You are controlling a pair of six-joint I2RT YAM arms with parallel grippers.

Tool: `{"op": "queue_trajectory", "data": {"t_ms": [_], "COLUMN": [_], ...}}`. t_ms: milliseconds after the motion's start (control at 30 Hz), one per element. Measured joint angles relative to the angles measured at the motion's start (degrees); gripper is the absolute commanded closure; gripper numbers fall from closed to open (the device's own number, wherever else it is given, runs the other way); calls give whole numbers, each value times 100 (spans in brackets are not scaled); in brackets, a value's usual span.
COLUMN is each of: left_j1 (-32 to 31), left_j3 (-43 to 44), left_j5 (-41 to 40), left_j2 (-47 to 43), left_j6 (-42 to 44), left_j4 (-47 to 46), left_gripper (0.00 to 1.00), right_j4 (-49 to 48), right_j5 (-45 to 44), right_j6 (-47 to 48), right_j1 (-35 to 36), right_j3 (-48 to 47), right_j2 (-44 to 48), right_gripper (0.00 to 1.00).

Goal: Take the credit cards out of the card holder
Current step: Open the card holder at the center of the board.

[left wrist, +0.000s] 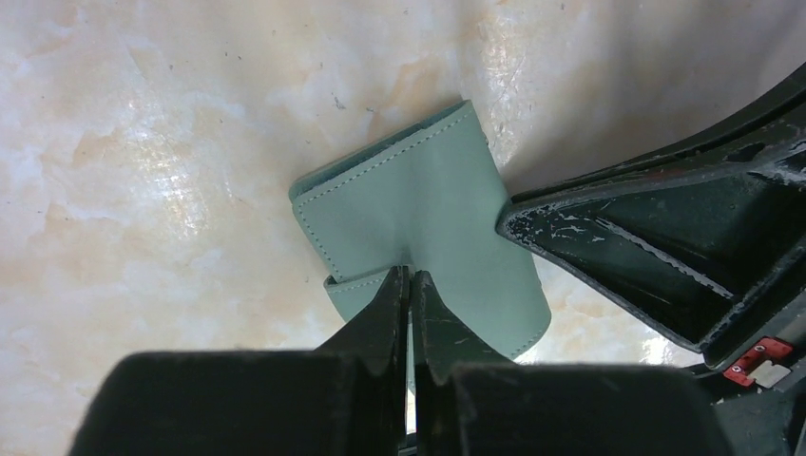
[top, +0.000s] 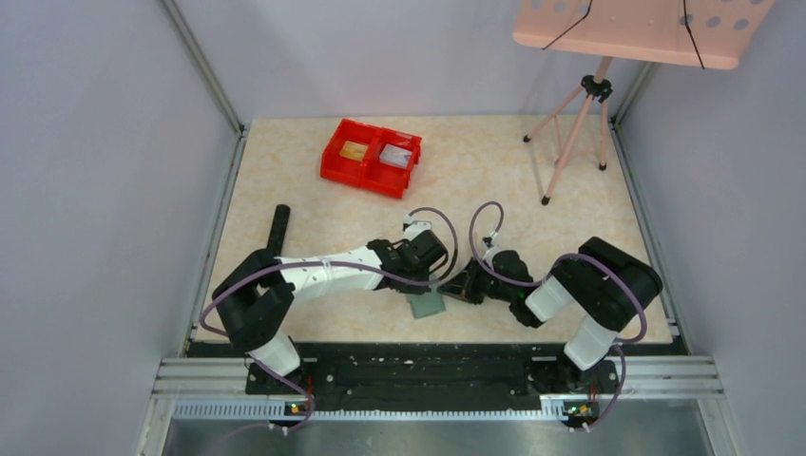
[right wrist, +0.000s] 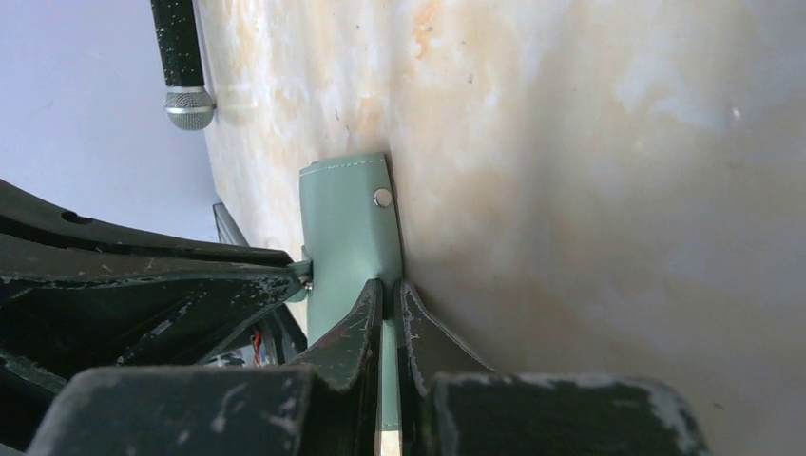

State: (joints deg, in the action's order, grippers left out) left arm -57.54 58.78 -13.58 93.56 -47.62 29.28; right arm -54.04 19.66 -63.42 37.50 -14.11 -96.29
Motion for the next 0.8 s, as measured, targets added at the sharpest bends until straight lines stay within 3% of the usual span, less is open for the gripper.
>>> {"op": "queue_trajectory", "data": {"t_ms": [467,800], "left_j1": [369,885], "left_j3": [-538,-1281], "left_j5": [131,376], "left_j2": [-693,-1274], "left_j6": [17,-101], "left_j4": [-323,-667], "left_gripper": [100,97], "right_j4": [247,1657], "right_j5": [-334,-828], "right_j6": [31,461], "right_j1": [37,9], "right_j3": [136,0], "right_j2": [306,1193], "right_gripper": [100,99]}}
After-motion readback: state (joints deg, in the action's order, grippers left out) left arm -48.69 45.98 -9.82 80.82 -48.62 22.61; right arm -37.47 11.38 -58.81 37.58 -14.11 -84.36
